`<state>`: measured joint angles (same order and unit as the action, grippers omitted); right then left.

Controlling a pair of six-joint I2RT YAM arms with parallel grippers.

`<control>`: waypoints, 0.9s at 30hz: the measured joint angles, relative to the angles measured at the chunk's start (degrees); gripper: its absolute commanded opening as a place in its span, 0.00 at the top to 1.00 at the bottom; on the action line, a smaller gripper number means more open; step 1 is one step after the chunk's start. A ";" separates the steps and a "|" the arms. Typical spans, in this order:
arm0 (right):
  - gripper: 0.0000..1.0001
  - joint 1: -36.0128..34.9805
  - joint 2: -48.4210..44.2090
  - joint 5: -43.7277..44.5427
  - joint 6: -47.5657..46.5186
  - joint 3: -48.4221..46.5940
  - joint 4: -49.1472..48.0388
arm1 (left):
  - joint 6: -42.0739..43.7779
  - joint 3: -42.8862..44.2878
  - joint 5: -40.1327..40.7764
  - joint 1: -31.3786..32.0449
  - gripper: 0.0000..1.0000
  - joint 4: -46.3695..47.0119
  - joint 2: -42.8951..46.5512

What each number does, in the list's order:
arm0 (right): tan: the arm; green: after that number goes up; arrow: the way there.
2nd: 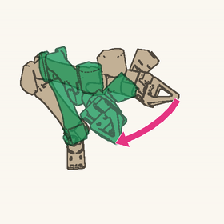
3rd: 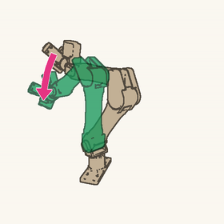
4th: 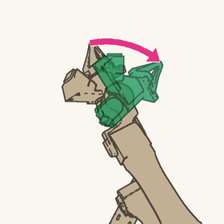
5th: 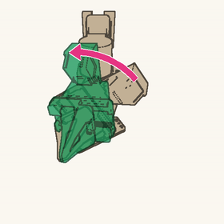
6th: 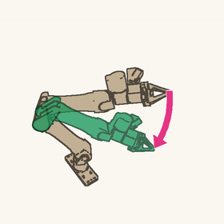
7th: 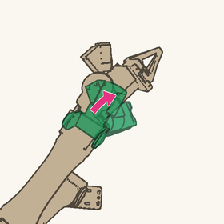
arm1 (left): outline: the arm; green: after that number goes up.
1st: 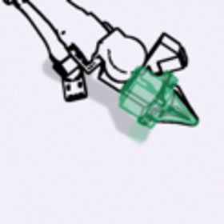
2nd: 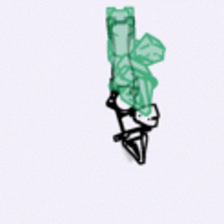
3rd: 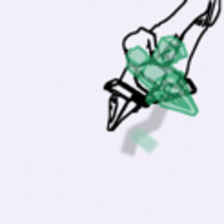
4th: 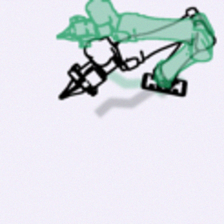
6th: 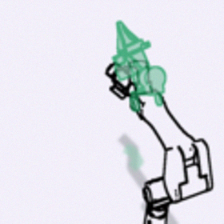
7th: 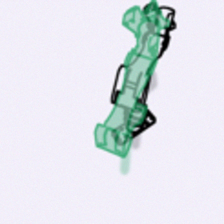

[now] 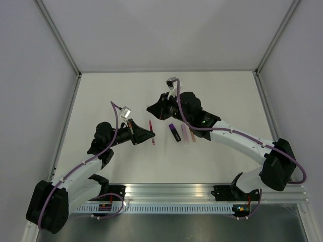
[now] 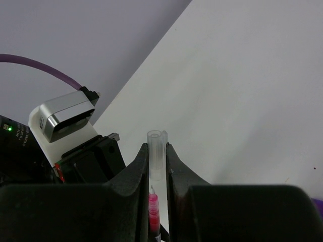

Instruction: Insert the pens into the pen caps

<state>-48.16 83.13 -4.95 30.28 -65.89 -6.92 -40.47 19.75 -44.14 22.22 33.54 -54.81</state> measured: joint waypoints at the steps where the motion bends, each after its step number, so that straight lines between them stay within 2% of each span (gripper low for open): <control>1: 1.00 0.00 0.00 -0.26 0.26 0.02 -0.57 | -0.04 0.00 -0.02 0.02 0.98 0.04 0.00; 14: 1.00 -0.24 -0.11 -1.79 1.60 1.31 -2.45 | -0.24 0.00 0.00 0.04 0.98 0.04 0.00; 27: 1.00 -1.62 -2.56 -1.81 1.64 6.43 -3.13 | -0.22 0.00 -0.02 0.17 0.98 -0.46 -0.02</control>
<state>-49.78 80.58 -6.76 31.92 -59.46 -10.04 -40.69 19.75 -44.16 22.39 33.08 -54.83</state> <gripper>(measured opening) 0.180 0.064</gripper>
